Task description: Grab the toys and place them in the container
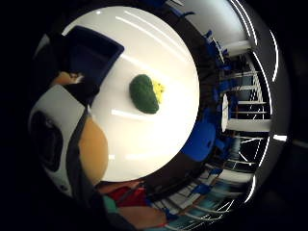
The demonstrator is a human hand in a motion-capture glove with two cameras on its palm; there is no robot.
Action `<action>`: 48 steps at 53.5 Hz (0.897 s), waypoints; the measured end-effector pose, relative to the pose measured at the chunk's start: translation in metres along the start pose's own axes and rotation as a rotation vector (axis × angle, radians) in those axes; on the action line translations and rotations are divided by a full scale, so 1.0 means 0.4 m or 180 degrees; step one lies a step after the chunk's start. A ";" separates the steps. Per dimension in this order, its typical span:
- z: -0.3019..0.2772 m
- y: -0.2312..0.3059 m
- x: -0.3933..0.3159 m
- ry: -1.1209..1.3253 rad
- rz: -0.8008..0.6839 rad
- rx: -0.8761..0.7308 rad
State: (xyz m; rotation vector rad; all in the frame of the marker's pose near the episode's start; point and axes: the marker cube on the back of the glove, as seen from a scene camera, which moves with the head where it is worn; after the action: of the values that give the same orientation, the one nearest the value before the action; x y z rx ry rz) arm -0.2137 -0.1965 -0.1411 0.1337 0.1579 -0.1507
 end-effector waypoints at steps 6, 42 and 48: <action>-0.006 -0.020 -0.074 -0.0044 -0.0102 0.0056; 0.075 -0.015 0.018 -0.0488 -0.0239 -0.0026; 0.123 -0.003 0.117 -0.0405 -0.0051 -0.0129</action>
State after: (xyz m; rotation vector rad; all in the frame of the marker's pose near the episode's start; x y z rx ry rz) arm -0.1611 -0.2114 -0.1010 0.0822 0.0352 -0.1714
